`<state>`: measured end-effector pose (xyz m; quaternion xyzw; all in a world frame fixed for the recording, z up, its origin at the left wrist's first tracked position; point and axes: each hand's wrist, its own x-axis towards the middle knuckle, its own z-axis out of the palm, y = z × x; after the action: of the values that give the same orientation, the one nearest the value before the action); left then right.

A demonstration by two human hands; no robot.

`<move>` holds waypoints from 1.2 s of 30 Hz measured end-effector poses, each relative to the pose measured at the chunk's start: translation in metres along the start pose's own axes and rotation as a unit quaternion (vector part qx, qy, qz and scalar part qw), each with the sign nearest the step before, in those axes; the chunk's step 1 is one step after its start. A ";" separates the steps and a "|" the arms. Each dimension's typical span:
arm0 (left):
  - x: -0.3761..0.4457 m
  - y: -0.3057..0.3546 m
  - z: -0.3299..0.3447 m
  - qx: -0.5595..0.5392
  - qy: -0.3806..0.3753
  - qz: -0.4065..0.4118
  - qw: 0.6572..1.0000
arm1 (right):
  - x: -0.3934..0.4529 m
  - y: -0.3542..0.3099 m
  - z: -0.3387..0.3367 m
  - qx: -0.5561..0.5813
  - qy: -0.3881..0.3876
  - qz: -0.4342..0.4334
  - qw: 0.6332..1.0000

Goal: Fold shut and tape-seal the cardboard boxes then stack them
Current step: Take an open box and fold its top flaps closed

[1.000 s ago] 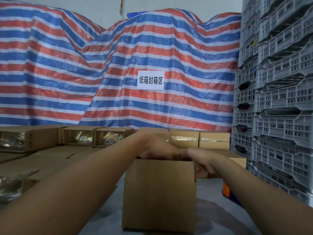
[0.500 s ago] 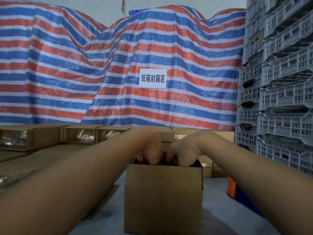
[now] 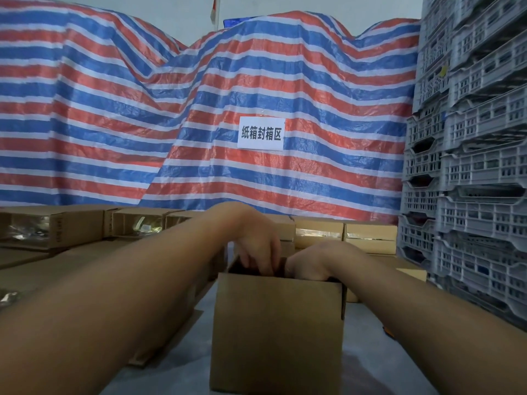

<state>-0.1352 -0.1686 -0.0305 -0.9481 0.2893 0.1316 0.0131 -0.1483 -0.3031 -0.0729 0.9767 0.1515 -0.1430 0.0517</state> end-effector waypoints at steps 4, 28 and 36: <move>0.015 0.006 0.019 -0.008 -0.063 -0.051 0.997 | -0.001 -0.002 -0.003 -0.005 -0.013 0.006 1.000; -0.045 -0.053 0.132 -0.502 0.452 0.128 0.727 | -0.060 0.030 0.083 0.310 0.504 -0.131 0.795; -0.002 -0.024 0.160 -0.779 0.259 0.002 0.572 | -0.012 0.016 0.123 0.770 0.351 -0.010 0.533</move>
<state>-0.1621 -0.1312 -0.1855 -0.5856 0.0679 0.0552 -0.8059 -0.1872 -0.3392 -0.1859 0.6093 -0.0013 0.1492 -0.7788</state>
